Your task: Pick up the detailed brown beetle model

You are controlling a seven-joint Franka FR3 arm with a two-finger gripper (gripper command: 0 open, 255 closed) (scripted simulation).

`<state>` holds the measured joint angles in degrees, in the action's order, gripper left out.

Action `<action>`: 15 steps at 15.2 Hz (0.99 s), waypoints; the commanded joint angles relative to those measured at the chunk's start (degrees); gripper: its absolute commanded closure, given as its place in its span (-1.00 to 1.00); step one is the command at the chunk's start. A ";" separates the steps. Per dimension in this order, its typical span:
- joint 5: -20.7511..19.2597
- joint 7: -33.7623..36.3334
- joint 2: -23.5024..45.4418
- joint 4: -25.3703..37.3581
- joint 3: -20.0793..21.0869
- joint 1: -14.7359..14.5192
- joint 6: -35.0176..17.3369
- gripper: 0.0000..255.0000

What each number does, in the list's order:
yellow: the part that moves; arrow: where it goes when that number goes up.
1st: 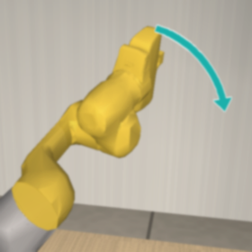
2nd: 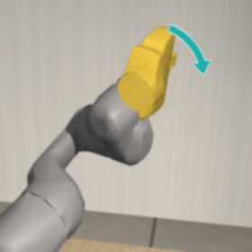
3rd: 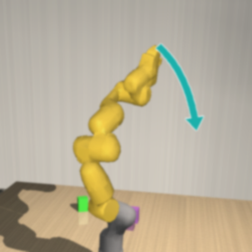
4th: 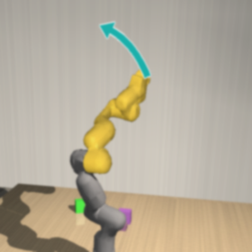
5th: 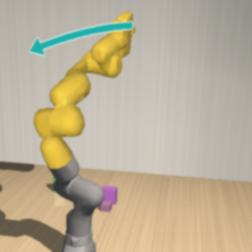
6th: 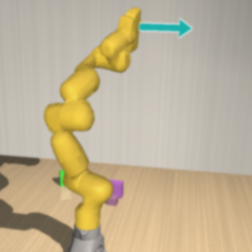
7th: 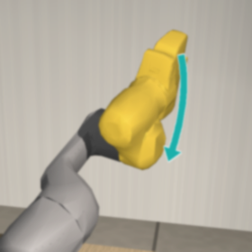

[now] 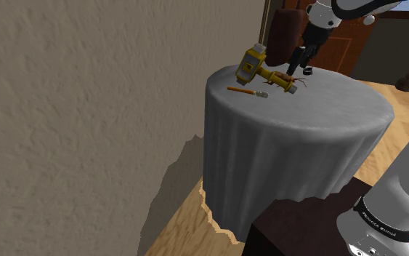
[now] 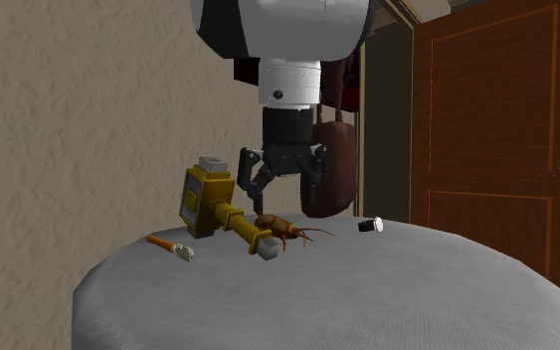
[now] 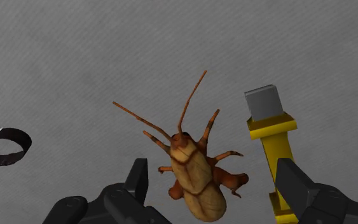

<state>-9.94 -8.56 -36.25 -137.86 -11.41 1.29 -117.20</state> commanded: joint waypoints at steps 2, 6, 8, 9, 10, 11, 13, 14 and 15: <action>-0.64 -1.49 2.03 -0.28 -1.83 0.40 -4.54 -1.00; -1.00 -1.30 2.35 -3.12 -2.15 0.57 -7.70 -1.00; -1.18 -1.21 2.60 -4.49 -2.33 0.66 -9.31 -1.00; -1.23 -1.18 2.68 -4.87 -2.38 0.68 -9.78 -1.00; -1.23 -1.19 2.68 -4.87 -2.38 0.68 -9.77 -1.00; -1.19 -1.03 2.86 -4.83 -2.27 0.61 -9.90 1.00; -1.16 -0.88 3.10 -4.79 -2.18 0.54 -10.09 1.00; -1.11 -0.85 3.17 -4.54 -2.13 0.50 -9.90 1.00; -1.11 -0.85 3.05 -4.52 -2.11 0.51 -9.76 1.00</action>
<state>-11.15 -9.47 -33.36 -142.10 -13.62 1.89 -127.09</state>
